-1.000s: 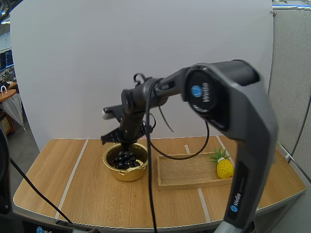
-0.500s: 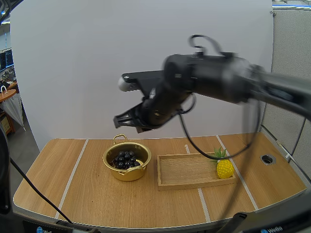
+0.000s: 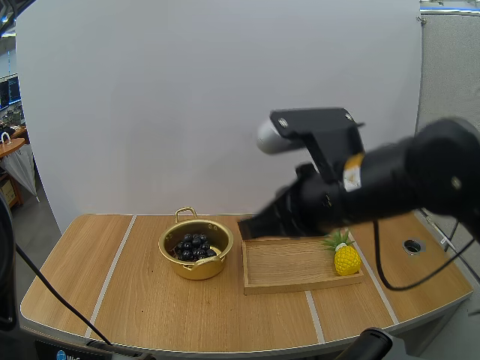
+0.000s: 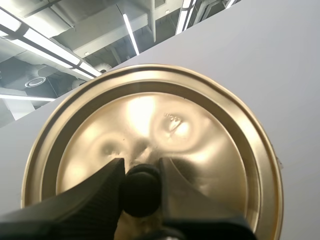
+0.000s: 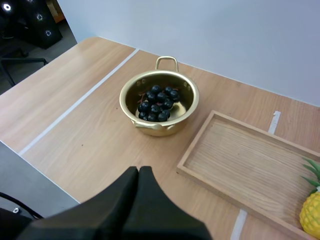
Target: Open the pot, put the grape inside, and close it
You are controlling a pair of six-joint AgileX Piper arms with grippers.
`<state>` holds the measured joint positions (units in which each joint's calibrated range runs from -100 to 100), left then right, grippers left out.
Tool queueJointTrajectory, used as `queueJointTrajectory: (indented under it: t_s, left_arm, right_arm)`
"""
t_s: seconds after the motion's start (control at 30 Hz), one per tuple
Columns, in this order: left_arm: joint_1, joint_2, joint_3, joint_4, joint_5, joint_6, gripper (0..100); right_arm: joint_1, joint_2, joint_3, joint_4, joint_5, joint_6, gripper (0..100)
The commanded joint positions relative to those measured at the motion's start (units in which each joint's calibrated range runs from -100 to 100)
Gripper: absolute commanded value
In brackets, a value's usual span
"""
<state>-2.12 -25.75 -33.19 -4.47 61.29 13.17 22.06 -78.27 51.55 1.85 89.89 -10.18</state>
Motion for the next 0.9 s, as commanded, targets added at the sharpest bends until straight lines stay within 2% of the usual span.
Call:
queueJointTrajectory:
  t_s: [0.0,0.2,0.27,0.3,0.4,0.57,0.67,0.87]
  left_arm:
    - [-0.11,-0.40,-0.54,-0.03,-2.93,-0.44,0]
    - [-0.11,-0.40,-0.54,-0.28,-2.94,-0.44,0]
    - [-0.11,-0.40,-0.54,-2.21,-2.94,-0.44,0]
    - [-0.11,-0.40,-0.54,-2.59,-1.18,-0.44,0]
    - [-0.11,-1.65,-0.54,-2.59,13.98,-0.44,0]
    - [-0.11,-3.33,-0.54,-3.03,23.70,-1.43,0]
    - [-0.11,-4.23,-0.54,-3.99,38.71,-3.42,0]
    - [-0.11,-4.08,1.89,-6.52,38.71,-4.38,0]
  right_arm:
    - [-0.46,-4.99,3.99,-1.48,1.99,-0.56,0]
    - [-3.30,-8.35,7.12,-1.20,2.27,-1.36,0]
    - [-3.83,-8.63,7.12,-1.20,2.50,-1.36,0]
    - [-4.04,-8.77,7.12,-1.20,2.67,-1.36,0]
    - [-4.48,-8.77,7.12,-1.20,3.45,-1.36,0]
    - [-4.48,-8.77,7.12,-1.30,3.86,-1.36,0]
    - [-4.48,-8.77,7.12,-1.30,3.86,-1.36,0]
    - [-4.48,-8.77,7.12,-1.30,3.86,-1.67,0]
